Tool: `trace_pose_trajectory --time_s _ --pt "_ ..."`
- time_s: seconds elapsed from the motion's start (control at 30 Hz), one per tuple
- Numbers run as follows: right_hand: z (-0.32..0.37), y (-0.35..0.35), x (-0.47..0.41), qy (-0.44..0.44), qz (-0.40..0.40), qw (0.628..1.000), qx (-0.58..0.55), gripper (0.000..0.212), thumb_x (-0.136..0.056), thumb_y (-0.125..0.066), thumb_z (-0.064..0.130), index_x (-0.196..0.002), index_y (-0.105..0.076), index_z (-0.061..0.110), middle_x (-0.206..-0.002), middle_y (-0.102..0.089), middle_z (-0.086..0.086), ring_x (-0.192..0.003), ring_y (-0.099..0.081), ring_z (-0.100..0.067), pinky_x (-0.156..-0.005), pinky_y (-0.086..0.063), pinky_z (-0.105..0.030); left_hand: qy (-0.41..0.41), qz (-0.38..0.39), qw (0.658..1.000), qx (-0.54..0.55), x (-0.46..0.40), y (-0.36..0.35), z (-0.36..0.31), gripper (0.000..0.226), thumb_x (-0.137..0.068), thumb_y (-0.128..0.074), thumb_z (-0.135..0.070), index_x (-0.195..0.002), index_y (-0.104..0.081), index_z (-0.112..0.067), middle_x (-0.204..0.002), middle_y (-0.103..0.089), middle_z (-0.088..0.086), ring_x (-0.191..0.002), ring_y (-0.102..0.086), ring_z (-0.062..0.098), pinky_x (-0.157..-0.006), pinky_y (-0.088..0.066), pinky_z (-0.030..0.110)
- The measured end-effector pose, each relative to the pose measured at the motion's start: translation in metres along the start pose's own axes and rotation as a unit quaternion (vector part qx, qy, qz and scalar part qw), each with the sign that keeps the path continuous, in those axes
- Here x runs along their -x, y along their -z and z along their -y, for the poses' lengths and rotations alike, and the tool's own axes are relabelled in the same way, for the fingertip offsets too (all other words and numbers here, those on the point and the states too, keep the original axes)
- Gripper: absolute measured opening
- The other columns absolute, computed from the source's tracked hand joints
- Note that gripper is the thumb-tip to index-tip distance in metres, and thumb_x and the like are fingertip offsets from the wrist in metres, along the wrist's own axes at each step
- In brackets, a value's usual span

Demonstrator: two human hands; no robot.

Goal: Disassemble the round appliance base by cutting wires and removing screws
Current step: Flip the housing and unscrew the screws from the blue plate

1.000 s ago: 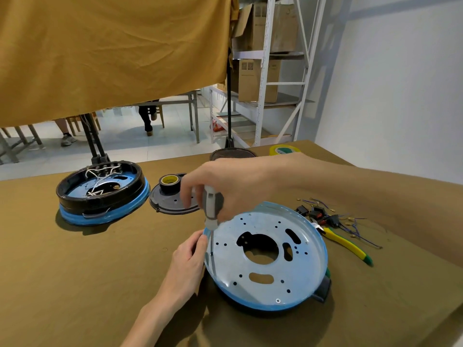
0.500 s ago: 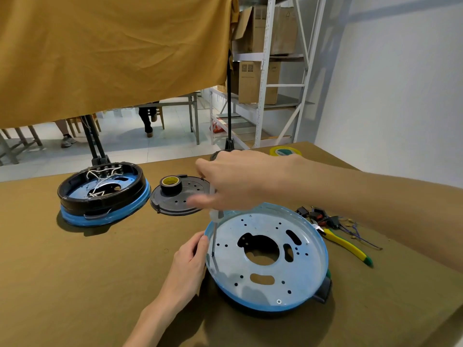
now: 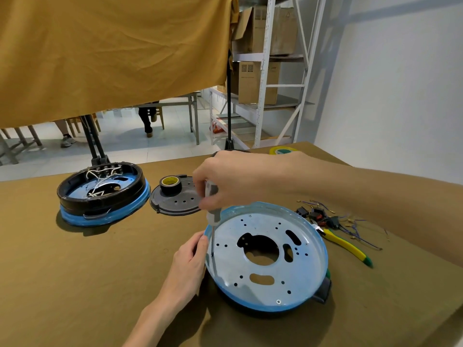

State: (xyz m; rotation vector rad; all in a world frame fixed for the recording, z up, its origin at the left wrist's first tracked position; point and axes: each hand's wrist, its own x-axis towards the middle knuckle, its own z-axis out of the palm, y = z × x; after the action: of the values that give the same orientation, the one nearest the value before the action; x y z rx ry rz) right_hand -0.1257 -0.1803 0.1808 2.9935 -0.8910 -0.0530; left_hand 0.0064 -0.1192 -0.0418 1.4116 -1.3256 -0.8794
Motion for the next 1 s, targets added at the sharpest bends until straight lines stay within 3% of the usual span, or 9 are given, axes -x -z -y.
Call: trace_pose_trajectory --time_s 0.1,0.27,0.37,0.43,0.6,0.67,0.73,0.8,1.0 --pt "0.001 0.011 0.004 0.047 0.094 0.993 -0.057 0.028 -0.087 -0.073 0.017 -0.112 -0.067 0.026 -0.1 -0.066 0.005 -0.093 -0.064 -0.017 -0.078 -0.058 -0.039 0.002 -0.002 1.0 0.002 0.0 0.0 0.0 0.051 -0.094 -0.034 -0.061 -0.128 -0.063 -0.037 -0.116 -0.071 -0.021 -0.11 -0.064 -0.004 -0.082 -0.051 0.012" --pt "0.001 -0.004 0.001 -0.048 -0.023 0.993 0.104 0.047 -0.097 -0.051 0.063 -0.088 -0.057 0.018 -0.077 -0.062 0.0 -0.063 -0.061 -0.018 -0.047 -0.041 -0.032 -0.001 -0.005 1.0 -0.001 0.0 0.0 0.0 0.047 -0.096 -0.034 -0.06 -0.121 -0.065 -0.036 -0.107 -0.073 -0.018 -0.106 -0.066 0.003 -0.084 -0.055 0.025" --pt "-0.004 0.001 0.001 0.021 0.028 0.999 -0.006 0.01 -0.092 -0.071 0.026 -0.097 -0.065 0.02 -0.088 -0.063 0.007 -0.08 -0.063 -0.014 -0.065 -0.055 -0.035 -0.004 -0.004 1.0 0.004 0.0 0.0 -0.001 0.048 -0.094 -0.034 -0.062 -0.118 -0.066 -0.036 -0.105 -0.073 -0.019 -0.102 -0.067 0.003 -0.083 -0.056 0.026" --pt "-0.007 0.009 0.002 0.054 0.089 0.992 -0.064 0.041 -0.08 -0.076 0.005 -0.114 -0.064 0.023 -0.094 -0.06 0.012 -0.088 -0.062 -0.011 -0.07 -0.053 -0.032 -0.003 -0.005 1.0 0.0 0.0 0.0 0.0 0.05 -0.096 -0.034 -0.065 -0.12 -0.066 -0.036 -0.107 -0.073 -0.018 -0.104 -0.067 0.003 -0.083 -0.055 0.025" --pt "-0.008 -0.003 0.004 -0.045 0.02 0.995 0.085 0.048 -0.093 -0.057 0.067 -0.092 -0.056 0.019 -0.072 -0.063 0.005 -0.057 -0.064 -0.017 -0.048 -0.046 -0.031 -0.005 -0.011 1.0 -0.012 0.0 0.0 0.001 0.038 -0.103 -0.034 -0.054 -0.117 -0.066 -0.037 -0.104 -0.073 -0.019 -0.102 -0.067 0.002 -0.081 -0.055 0.025" --pt "-0.009 -0.009 0.002 -0.019 -0.029 0.993 0.115 0.046 -0.097 -0.058 0.057 -0.073 -0.055 0.018 -0.066 -0.056 0.005 -0.057 -0.058 -0.017 -0.046 -0.04 -0.029 -0.005 -0.012 1.0 -0.009 0.0 0.0 0.001 0.035 -0.105 -0.036 -0.049 -0.114 -0.067 -0.036 -0.101 -0.073 -0.016 -0.098 -0.068 0.005 -0.081 -0.057 0.031" --pt "-0.006 -0.006 0.003 0.047 -0.006 0.999 0.013 0.014 -0.089 -0.075 0.034 -0.087 -0.068 0.022 -0.077 -0.06 0.012 -0.071 -0.061 -0.011 -0.057 -0.05 -0.029 -0.005 -0.008 1.0 -0.007 0.0 0.0 0.0 0.037 -0.102 -0.035 -0.054 -0.115 -0.066 -0.038 -0.104 -0.073 -0.019 -0.101 -0.068 0.003 -0.081 -0.056 0.025" --pt "-0.005 -0.001 0.004 0.082 0.031 0.995 -0.045 0.027 -0.08 -0.082 0.021 -0.104 -0.071 0.026 -0.087 -0.062 0.011 -0.079 -0.06 -0.009 -0.067 -0.055 -0.033 0.0 -0.009 1.0 -0.007 0.0 0.0 -0.002 0.04 -0.097 -0.034 -0.06 -0.116 -0.064 -0.042 -0.105 -0.071 -0.026 -0.104 -0.066 -0.002 -0.078 -0.053 0.016" --pt "0.004 -0.007 0.003 0.01 -0.044 0.985 0.167 0.044 -0.097 -0.056 0.06 -0.077 -0.053 0.021 -0.071 -0.051 0.004 -0.063 -0.055 -0.017 -0.048 -0.038 -0.03 0.01 -0.01 1.0 -0.026 0.002 0.001 -0.004 0.034 -0.106 -0.037 -0.049 -0.122 -0.064 -0.037 -0.107 -0.072 -0.021 -0.104 -0.065 -0.004 -0.081 -0.053 0.018"
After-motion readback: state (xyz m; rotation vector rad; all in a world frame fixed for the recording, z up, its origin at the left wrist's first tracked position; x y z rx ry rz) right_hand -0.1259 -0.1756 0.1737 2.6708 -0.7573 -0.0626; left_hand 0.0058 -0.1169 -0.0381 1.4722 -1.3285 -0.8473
